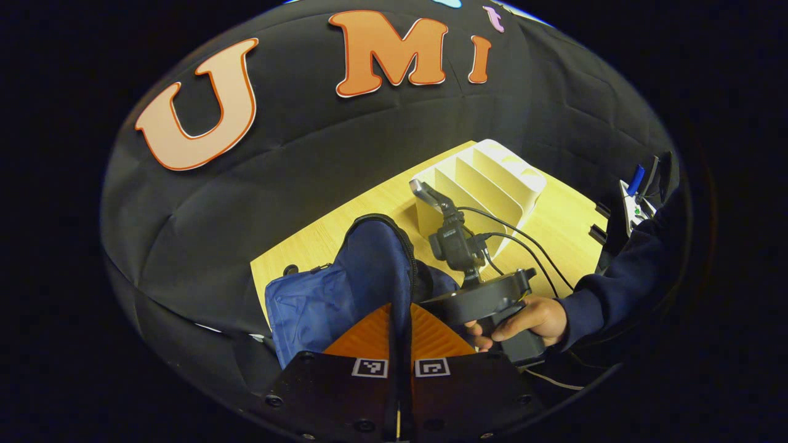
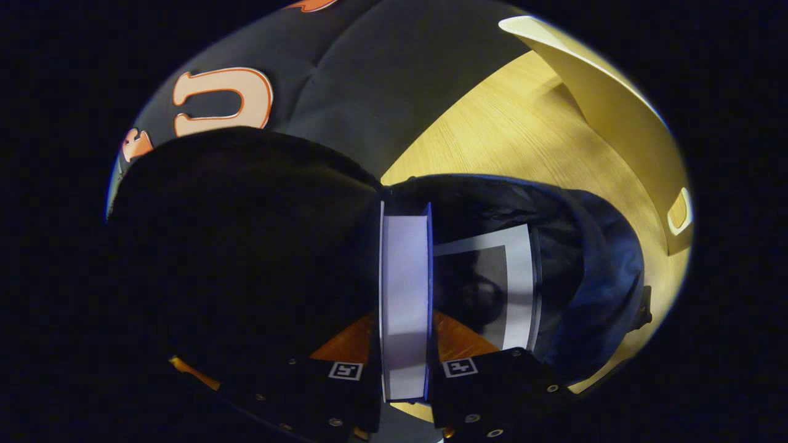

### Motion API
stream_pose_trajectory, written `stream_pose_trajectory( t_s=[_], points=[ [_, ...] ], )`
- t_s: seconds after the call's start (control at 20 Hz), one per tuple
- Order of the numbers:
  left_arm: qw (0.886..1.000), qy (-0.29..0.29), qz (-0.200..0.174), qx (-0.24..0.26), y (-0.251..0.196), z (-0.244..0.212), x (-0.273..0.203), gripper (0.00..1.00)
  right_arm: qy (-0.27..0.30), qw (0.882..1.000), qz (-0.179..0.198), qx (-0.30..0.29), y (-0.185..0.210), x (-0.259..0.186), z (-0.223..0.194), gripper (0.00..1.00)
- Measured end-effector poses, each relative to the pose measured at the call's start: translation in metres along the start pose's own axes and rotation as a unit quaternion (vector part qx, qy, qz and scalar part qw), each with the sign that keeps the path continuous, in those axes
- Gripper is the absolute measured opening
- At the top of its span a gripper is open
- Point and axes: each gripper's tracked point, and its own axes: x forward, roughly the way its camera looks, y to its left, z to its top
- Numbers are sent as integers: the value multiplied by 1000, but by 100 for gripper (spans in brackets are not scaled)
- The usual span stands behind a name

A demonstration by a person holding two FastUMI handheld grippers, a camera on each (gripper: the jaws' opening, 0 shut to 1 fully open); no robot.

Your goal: Open the schoolbag, grab two books from the bookshelf and put them into the schoolbag.

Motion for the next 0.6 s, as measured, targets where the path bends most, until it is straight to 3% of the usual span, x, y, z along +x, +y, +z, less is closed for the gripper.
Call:
stream_pose_trajectory(
  t_s=[0.15,0.2,0.25,0.35,0.45,0.6],
  points=[
    [1000,-11,-2,-12,5,-3,-1,2,7,998,-20,-56,1,-13,6,45],
    [1000,-12,-2,-20,6,-5,1,2,24,995,-42,-86,-9,-20,4,29],
    [1000,-10,-2,-29,7,-9,3,2,39,991,-62,-110,-16,-32,4,49],
    [999,-13,-2,-44,8,-11,8,2,29,987,-69,-144,-14,-52,18,88],
    [999,-16,-1,-47,8,-10,11,2,4,987,-58,-150,-3,-74,33,96],
    [999,-18,8,-47,4,-10,16,2,-49,984,-53,-165,3,-117,63,96]
  ],
)
